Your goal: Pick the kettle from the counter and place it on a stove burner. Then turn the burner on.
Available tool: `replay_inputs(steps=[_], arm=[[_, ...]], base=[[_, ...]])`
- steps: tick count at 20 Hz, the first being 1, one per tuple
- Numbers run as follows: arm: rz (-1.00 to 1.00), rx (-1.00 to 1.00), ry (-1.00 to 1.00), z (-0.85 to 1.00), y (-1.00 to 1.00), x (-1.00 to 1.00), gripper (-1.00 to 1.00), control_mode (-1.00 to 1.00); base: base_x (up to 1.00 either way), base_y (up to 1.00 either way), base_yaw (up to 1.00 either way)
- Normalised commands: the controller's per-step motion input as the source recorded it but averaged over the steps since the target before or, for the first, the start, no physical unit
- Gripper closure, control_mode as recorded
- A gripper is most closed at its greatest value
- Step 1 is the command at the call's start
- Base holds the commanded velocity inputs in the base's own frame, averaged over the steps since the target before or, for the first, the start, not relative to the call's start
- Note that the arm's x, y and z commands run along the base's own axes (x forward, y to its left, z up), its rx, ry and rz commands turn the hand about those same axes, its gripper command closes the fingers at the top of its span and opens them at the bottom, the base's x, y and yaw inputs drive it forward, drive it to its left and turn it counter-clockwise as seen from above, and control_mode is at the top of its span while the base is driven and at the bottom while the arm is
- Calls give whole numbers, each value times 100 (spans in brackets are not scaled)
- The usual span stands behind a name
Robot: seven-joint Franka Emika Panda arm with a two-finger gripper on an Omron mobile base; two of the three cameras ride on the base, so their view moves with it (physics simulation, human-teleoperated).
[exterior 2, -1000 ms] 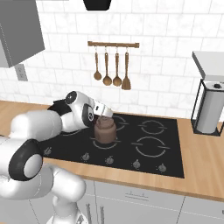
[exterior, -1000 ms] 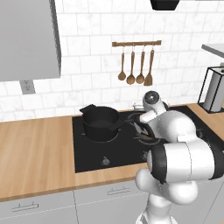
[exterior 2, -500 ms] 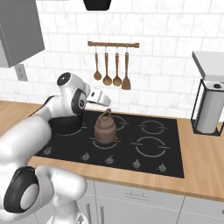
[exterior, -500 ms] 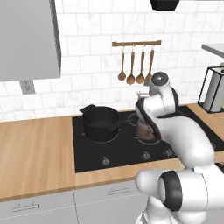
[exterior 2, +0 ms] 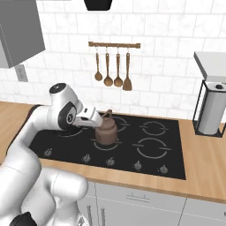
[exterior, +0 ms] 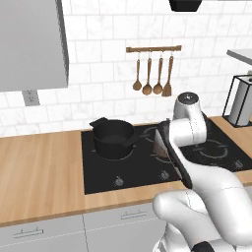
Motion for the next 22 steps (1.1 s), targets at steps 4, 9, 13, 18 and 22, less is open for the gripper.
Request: replay_inputs(steps=[4, 9, 13, 18, 22], arm=[[20, 13, 39, -92, 34, -39, -100, -100], [8, 6, 20, -54, 30, 12, -100, -100], [0, -6, 10, -65, 8, 17, -100, -100], [0, -1, 1, -48, 1, 31, -100, -100], [0, 0, 0, -9, -1, 16, -100, -100]], base=[[0, 0, 0], [0, 0, 0], [0, 0, 0], [0, 0, 0], [0, 0, 0]])
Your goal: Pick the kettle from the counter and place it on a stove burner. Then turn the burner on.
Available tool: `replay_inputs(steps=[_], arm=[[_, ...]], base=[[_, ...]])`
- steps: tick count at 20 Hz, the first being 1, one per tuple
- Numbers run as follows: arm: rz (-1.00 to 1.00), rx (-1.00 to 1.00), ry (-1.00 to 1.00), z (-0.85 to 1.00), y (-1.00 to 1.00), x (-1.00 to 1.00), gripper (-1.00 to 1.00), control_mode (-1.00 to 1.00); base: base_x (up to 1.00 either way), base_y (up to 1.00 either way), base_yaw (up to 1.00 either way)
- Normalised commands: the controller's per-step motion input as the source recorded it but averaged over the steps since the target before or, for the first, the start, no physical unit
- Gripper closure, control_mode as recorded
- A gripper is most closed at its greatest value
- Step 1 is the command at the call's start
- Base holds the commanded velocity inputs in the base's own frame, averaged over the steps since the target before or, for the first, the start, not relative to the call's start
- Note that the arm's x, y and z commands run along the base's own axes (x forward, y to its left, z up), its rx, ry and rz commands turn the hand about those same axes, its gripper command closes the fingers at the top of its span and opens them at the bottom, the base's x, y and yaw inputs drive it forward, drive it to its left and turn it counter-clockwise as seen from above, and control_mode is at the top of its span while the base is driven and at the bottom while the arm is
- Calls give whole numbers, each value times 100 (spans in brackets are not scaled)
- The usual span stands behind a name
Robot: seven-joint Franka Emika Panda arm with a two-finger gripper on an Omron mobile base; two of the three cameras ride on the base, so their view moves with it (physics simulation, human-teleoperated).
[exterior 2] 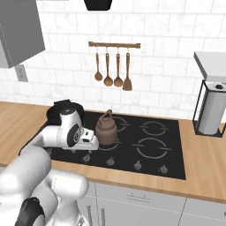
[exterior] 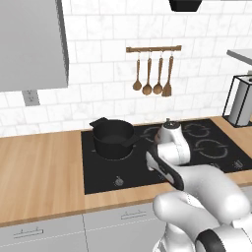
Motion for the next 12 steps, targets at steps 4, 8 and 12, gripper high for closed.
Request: replay_inputs(steps=[4, 8, 12], arm=[[1, 0, -5, -26, -7, 5, -100, -100], [0, 5, -4, -32, -6, 5, -100, -100], [0, 8, -2, -19, -3, 0, -100, -100]], base=[[0, 0, 0], [0, 0, 0], [0, 0, 0]])
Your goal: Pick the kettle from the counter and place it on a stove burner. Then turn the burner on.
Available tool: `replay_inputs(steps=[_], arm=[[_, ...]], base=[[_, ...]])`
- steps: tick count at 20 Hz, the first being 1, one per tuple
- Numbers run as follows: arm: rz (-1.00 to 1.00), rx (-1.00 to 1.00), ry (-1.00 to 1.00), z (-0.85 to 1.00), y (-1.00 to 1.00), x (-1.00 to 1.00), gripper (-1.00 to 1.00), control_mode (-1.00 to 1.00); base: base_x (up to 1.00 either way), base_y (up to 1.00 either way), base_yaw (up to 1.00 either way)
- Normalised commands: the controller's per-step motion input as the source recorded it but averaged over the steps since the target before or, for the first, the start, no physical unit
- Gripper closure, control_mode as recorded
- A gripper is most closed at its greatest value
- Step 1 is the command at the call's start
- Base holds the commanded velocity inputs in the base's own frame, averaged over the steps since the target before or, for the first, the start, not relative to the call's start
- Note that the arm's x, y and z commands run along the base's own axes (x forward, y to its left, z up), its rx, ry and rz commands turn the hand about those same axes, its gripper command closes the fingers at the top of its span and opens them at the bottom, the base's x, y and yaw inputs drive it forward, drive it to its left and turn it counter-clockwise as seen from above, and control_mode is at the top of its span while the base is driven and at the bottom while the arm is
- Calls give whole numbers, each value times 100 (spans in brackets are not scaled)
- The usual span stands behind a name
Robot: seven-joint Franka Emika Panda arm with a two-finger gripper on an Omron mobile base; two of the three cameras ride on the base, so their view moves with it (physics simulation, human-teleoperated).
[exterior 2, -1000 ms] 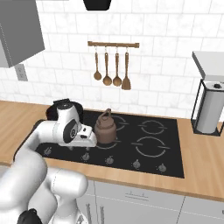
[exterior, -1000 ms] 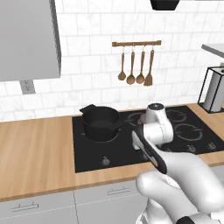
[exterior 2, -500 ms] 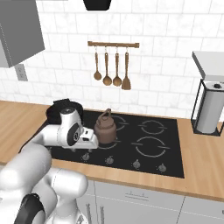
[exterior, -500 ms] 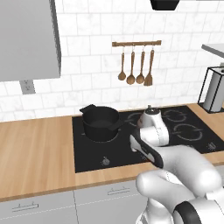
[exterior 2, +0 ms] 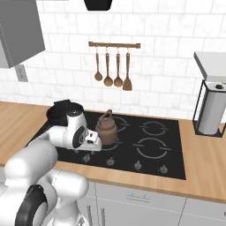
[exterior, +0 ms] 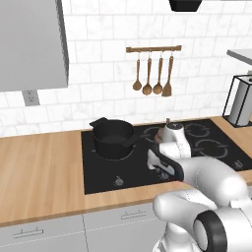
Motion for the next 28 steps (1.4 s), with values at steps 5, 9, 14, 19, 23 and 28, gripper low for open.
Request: replay_inputs(steps=[5, 9, 14, 19, 23, 28], arm=[[0, 0, 0, -35, 0, -7, -100, -100], [0, -2, 2, -26, 0, 0, -100, -100], [0, -1, 0, -42, 0, -1, -100, -100], [0, 0, 0, -35, 0, -10, -100, -100], [0, 0, 0, -28, 0, -4, -100, -100], [0, 0, 0, 0, 0, 0, 100, -100]], base=[[0, 0, 0], [0, 0, 0], [0, 0, 0], [0, 0, 0], [0, 0, 0], [0, 0, 0]])
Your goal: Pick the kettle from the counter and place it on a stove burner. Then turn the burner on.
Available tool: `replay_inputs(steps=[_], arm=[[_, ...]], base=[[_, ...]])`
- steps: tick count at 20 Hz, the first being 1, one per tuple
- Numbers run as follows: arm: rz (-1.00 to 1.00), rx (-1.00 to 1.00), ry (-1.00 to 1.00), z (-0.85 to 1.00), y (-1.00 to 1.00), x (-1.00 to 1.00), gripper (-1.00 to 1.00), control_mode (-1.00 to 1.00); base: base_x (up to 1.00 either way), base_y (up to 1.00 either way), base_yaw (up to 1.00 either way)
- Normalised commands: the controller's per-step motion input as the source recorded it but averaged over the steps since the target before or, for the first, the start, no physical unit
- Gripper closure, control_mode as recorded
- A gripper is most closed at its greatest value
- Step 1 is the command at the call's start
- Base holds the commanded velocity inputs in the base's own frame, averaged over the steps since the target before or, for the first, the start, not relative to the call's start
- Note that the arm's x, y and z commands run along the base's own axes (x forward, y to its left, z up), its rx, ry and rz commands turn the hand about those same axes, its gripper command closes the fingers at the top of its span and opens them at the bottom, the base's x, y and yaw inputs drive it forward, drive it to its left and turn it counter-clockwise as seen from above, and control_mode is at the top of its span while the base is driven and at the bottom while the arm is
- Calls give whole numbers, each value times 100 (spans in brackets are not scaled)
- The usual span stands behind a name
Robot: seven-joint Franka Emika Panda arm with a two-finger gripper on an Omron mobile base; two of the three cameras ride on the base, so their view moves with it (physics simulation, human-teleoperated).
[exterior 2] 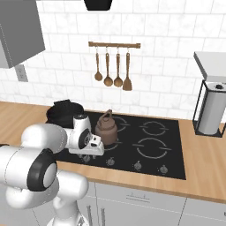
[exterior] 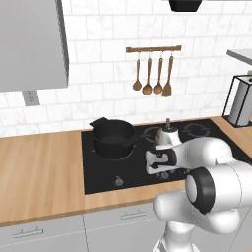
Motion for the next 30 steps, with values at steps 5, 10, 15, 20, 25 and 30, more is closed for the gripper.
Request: replay_inputs(steps=[5, 10, 15, 20, 25, 30], arm=[[0, 0, 0, 0, 0, 0, 100, -100], [0, 0, -4, -10, 0, -1, 100, -100], [26, -2, -5, -9, 2, -25, 100, -100], [37, -1, -6, 0, 2, -10, 100, -100], [35, 0, -1, 0, 0, -11, 100, -100], [31, -1, -4, 0, 0, -17, 100, -100]], base=[[0, 0, 0], [0, 0, 0], [0, 0, 0], [0, 0, 0], [0, 0, 0], [0, 0, 0]])
